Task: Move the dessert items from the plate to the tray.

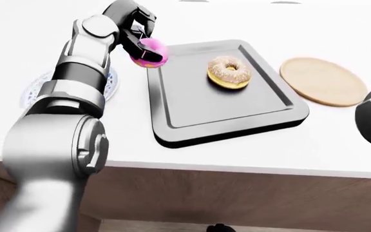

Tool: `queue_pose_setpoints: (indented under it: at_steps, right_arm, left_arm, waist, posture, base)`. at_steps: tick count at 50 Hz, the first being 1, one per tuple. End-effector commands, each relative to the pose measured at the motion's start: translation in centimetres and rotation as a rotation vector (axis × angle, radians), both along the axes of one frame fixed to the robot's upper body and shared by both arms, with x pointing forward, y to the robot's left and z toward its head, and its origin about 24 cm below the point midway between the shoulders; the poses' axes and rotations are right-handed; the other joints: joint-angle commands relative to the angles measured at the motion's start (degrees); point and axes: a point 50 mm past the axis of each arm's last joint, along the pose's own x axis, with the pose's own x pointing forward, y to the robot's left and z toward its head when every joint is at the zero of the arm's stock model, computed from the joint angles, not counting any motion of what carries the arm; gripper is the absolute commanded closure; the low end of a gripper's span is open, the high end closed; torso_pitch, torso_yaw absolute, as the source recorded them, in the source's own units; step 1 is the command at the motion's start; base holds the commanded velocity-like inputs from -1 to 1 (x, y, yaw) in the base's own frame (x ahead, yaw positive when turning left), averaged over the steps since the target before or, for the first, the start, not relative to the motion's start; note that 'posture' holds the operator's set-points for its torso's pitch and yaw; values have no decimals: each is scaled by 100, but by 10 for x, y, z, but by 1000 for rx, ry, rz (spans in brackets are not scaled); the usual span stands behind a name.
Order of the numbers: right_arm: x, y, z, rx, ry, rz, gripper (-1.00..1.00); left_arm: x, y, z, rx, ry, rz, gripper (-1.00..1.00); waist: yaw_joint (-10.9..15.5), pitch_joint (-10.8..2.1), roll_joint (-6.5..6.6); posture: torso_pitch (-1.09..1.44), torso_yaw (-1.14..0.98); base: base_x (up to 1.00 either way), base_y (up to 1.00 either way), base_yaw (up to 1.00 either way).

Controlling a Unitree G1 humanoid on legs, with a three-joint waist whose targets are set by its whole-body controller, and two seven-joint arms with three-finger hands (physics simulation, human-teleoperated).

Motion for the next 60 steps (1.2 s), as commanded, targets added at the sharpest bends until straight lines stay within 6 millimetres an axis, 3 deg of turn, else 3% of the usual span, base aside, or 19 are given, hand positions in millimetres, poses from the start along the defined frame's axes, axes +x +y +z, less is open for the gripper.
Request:
queue_pose_setpoints:
  at_steps: [1, 8, 32, 33, 34, 36, 37, 49, 55, 60]
  right_arm:
    - [-14, 3, 27, -10, -111, 8, -100]
    - [-16, 4, 30, -15, -113, 9, -100]
    - [-14, -2, 24, 5, -107, 2, -100]
    - [-14, -2, 24, 2, -107, 1, -100]
    - [-14, -2, 24, 2, -106, 1, -100]
    - [-15, -2, 25, 1, -109, 0, -100]
    - [-15, -3, 25, 0, -107, -3, -100]
    - [-16, 0, 28, -3, -112, 3, -100]
    - [-17, -2, 28, -7, -111, -2, -100]
    - [-19, -6, 29, -4, -111, -11, -100]
  left_arm:
    - [-4, -8, 22, -5, -94, -29, 100]
    - [0, -40, 2, -30, -60, -117, 100]
    - [-2, -78, -11, -85, -22, -223, 98]
    - [-2, -78, -11, -81, -26, -223, 91]
    - [-1, -78, -13, -56, -27, -219, 35]
    - [-1, -78, -14, -63, -20, -223, -8]
    - [-1, -78, -14, -79, -16, -227, -100]
    - [-2, -73, -2, -60, -38, -204, -100]
    - [-6, -57, 29, -134, -113, -159, -100]
    - [-12, -28, 56, -200, -187, -90, -100]
  waist:
    - [12, -226, -28]
    - [21, -227, -71]
    - [124, -210, -227]
    - [127, -210, -231]
    - [131, -208, -235]
    - [134, -204, -244]
    - [135, -205, -247]
    - [138, -199, -265]
    - [133, -190, -260]
    - [118, -175, -232]
  posture:
    - [19, 0]
    - [19, 0]
    - [19, 0]
    - [19, 0]
    - [19, 0]
    - [19, 0]
    - [19, 0]
    - [19, 0]
    - [19, 0]
    - [19, 0]
  base:
    - [0, 0, 0]
    - [0, 0, 0]
    - [0, 0, 0]
    - [0, 0, 0]
    - [0, 0, 0]
    - [0, 0, 0]
    - [0, 0, 0]
    - [0, 0, 0]
    - [0, 0, 0]
    - [0, 0, 0]
